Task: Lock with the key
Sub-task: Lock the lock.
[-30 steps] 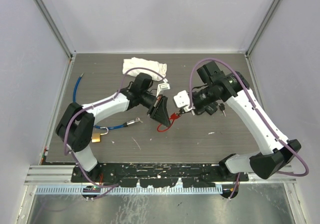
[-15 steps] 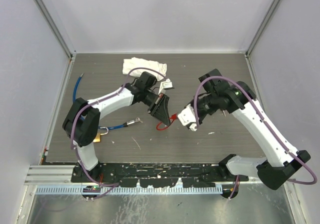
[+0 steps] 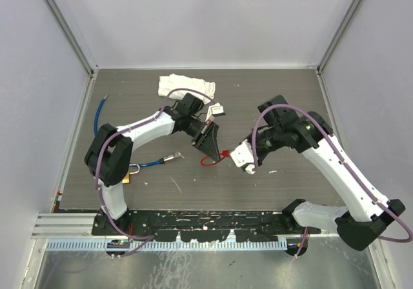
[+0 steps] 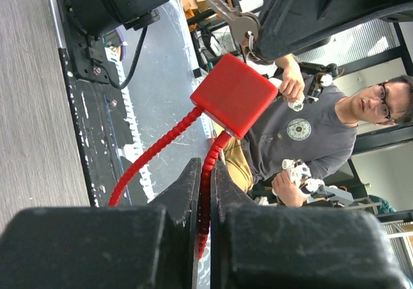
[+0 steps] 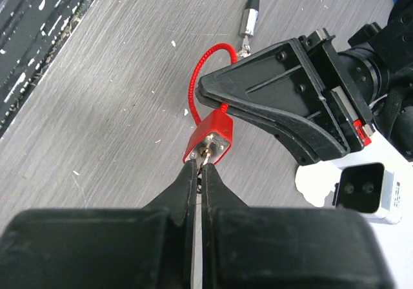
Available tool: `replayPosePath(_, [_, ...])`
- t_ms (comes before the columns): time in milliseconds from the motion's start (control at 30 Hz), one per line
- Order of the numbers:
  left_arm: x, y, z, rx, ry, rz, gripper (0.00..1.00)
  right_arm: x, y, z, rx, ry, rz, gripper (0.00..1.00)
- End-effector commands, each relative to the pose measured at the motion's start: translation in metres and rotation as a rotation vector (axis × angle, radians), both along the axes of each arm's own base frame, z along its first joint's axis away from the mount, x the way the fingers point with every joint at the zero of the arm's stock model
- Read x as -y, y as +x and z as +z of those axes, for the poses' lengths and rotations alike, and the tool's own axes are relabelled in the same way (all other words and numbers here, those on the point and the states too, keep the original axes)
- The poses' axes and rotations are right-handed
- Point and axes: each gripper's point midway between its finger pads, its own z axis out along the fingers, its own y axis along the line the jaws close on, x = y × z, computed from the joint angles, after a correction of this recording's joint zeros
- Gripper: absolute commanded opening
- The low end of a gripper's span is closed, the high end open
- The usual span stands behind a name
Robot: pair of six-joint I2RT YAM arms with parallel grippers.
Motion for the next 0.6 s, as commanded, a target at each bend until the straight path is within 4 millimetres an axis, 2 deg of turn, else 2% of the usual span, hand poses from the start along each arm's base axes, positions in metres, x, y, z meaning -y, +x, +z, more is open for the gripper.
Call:
replayPosePath(0, [-0.008, 0.024, 0.001, -0.028, -0.010, 0.041, 0.00, 0.003, -0.034, 0.033, -0.222, 0.030, -0.075, 0.01])
replayPosePath(67, [-0.009, 0.027, 0.000, -0.033, -0.007, 0.048, 0.00, -0.006, -0.028, 0.045, -0.356, 0.034, -0.197, 0.01])
replayPosePath(167, [-0.012, 0.030, -0.004, -0.040, -0.003, 0.060, 0.00, -0.008, -0.026, 0.045, -0.444, 0.017, -0.278, 0.01])
replayPosePath(233, [-0.014, 0.032, -0.005, -0.042, -0.002, 0.069, 0.00, -0.002, -0.029, 0.038, -0.391, 0.009, -0.248, 0.01])
replayPosePath(300, [-0.016, 0.031, -0.006, -0.044, -0.002, 0.071, 0.00, 0.006, -0.028, 0.031, -0.245, 0.022, -0.192, 0.01])
replayPosePath(367, [-0.016, 0.032, -0.006, -0.045, -0.002, 0.072, 0.00, 0.011, -0.023, 0.025, -0.155, 0.056, -0.217, 0.01])
replayPosePath(400, [-0.016, 0.032, -0.007, -0.046, -0.001, 0.072, 0.00, 0.011, -0.022, 0.027, -0.170, 0.057, -0.246, 0.01])
replayPosePath(500, [-0.015, 0.033, -0.007, -0.045, 0.000, 0.074, 0.00, -0.001, -0.025, 0.037, -0.408, 0.025, -0.355, 0.01])
replayPosePath(567, [-0.015, 0.035, -0.007, -0.045, 0.005, 0.077, 0.00, -0.006, -0.035, 0.039, -0.513, -0.010, -0.336, 0.01])
